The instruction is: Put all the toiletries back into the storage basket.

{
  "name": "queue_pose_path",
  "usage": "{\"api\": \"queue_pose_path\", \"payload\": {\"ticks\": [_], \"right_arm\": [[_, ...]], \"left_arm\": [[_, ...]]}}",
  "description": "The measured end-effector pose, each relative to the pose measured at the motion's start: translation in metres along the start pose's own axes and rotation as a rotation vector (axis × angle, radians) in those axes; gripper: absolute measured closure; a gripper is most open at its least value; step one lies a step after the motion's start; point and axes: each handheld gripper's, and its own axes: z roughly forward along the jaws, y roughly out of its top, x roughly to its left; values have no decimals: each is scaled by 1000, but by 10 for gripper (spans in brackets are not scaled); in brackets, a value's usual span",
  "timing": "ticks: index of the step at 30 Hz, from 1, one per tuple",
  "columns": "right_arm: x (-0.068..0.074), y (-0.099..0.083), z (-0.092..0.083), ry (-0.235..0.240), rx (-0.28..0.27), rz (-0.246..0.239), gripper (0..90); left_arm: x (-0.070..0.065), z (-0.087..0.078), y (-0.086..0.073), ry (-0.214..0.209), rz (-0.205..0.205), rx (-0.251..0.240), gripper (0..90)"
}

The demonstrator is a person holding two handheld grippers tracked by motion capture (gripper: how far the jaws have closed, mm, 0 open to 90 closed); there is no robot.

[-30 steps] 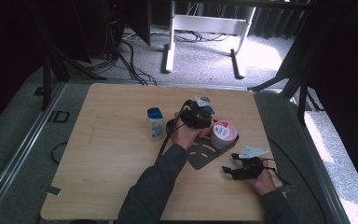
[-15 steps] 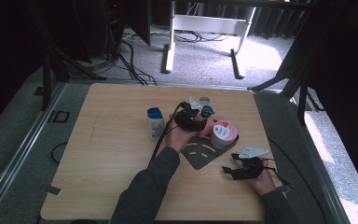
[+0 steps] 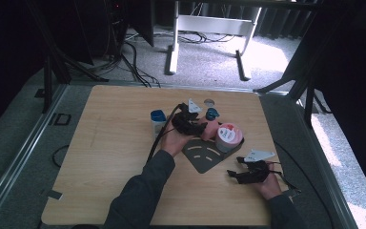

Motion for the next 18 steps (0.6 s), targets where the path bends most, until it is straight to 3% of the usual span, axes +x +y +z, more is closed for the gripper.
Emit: {"api": "queue_pose_path", "payload": {"ticks": [5, 12, 18], "right_arm": [[0, 0, 0, 0, 0, 1, 259], [0, 0, 0, 1, 0, 1, 259], [0, 0, 0, 1, 0, 1, 259]], "left_arm": [[1, -8, 0, -6, 7, -5, 461], [3, -19, 1, -16, 52, 7, 465], [8, -29, 1, -9, 57, 8, 464]]}}
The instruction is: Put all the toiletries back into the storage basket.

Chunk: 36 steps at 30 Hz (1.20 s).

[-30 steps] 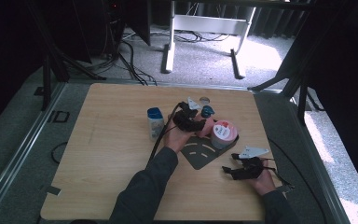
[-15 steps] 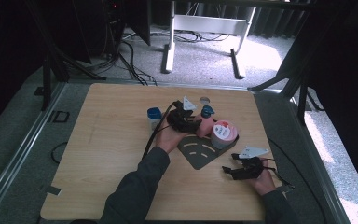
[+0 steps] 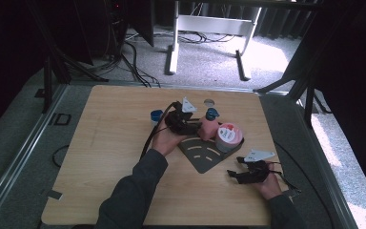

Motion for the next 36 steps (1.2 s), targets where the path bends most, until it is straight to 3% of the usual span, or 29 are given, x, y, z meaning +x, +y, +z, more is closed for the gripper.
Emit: {"api": "queue_pose_path", "payload": {"ticks": [18, 36], "right_arm": [[0, 0, 0, 0, 0, 0, 260], [0, 0, 0, 0, 1, 1, 259]], "left_arm": [[16, -28, 1, 13, 24, -13, 489], [34, -42, -2, -16, 14, -1, 499]]}}
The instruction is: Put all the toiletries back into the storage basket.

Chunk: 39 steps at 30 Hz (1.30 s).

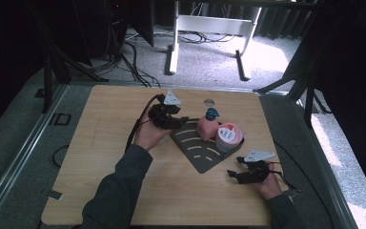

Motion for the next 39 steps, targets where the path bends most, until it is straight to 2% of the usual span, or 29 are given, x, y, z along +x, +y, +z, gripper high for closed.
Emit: {"api": "queue_pose_path", "payload": {"ticks": [10, 17, 23, 29, 39], "right_arm": [[0, 0, 0, 0, 0, 0, 259], [0, 0, 0, 0, -1, -1, 259], [0, 0, 0, 0, 0, -1, 259], [0, 0, 0, 0, 0, -1, 259], [0, 0, 0, 0, 0, 0, 259]], "left_arm": [[12, -6, -4, 8, -17, -15, 435], [19, -9, -7, 19, -27, -21, 422], [29, -12, -11, 50, -48, -17, 408], [34, -14, -13, 68, -53, -8, 396], [45, -16, -23, 101, -57, 44, 396]]}}
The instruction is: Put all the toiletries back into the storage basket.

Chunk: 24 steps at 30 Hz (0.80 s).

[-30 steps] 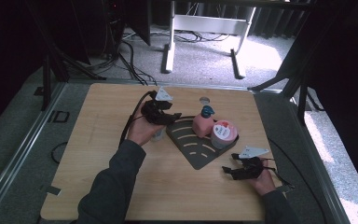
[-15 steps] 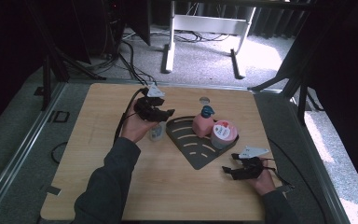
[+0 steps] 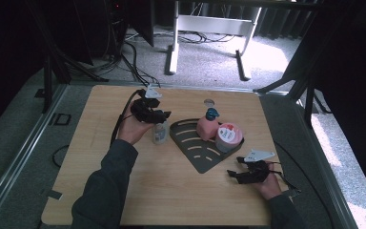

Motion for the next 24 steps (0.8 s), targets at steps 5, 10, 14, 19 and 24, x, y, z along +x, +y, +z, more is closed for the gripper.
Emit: {"api": "queue_pose_path", "payload": {"ticks": [5, 10, 14, 19, 24], "right_arm": [[0, 0, 0, 0, 0, 0, 259], [0, 0, 0, 0, 0, 0, 259], [0, 0, 0, 0, 0, 0, 259], [0, 0, 0, 0, 0, 0, 259], [0, 0, 0, 0, 0, 0, 259]], "left_arm": [[3, -1, -4, 7, 11, 28, 401], [2, -1, -7, -4, 24, 45, 429], [1, 0, -7, -13, 27, 53, 479], [-1, 0, -6, 0, 27, 67, 499], [-2, -1, -5, 9, 22, 80, 519]]}}
